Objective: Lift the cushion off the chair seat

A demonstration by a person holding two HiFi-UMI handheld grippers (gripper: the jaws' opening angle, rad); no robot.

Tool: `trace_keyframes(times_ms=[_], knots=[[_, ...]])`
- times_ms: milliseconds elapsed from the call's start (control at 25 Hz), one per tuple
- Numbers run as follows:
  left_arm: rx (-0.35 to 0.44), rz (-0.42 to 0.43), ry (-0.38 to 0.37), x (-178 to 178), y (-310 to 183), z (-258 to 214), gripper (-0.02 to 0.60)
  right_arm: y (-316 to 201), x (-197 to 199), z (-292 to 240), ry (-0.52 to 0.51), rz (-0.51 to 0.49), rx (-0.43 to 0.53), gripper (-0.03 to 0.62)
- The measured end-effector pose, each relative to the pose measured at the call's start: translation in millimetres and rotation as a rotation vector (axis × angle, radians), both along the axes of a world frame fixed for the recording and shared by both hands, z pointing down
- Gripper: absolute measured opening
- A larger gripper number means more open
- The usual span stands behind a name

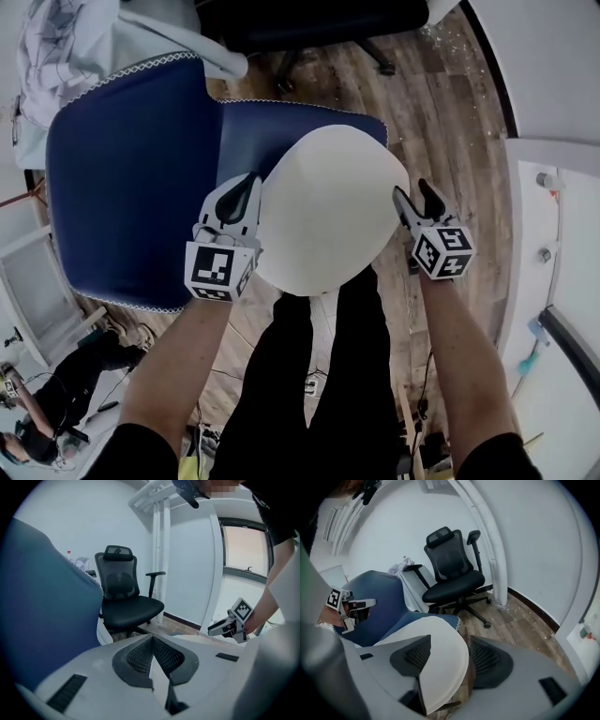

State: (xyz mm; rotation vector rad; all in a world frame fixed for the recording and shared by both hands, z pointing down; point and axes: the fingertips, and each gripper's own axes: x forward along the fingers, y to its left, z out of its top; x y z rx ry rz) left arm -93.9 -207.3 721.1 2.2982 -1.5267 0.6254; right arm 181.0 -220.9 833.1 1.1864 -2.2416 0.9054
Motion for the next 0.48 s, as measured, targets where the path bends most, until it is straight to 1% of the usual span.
trace_keyframes(times_ms=[160,320,480], knots=[[-0.001,0.013,-0.003,1.4,-7.1,3.6,0.005,-3.3,-2.4,11.3,-0.002,0.001,-0.024,0.278],[-0.010,0.010,0.001,3.4,-11.5,9.3,0.005,-3.1,-5.8,24.4,-0.029,-0.013,-0.064,0.293],[-0.044,0.035,0.007,17.9,2.4,23.2,0.005,-0.3,-8.9,39.2,-0.040,-0.023,-0.096,0.314]])
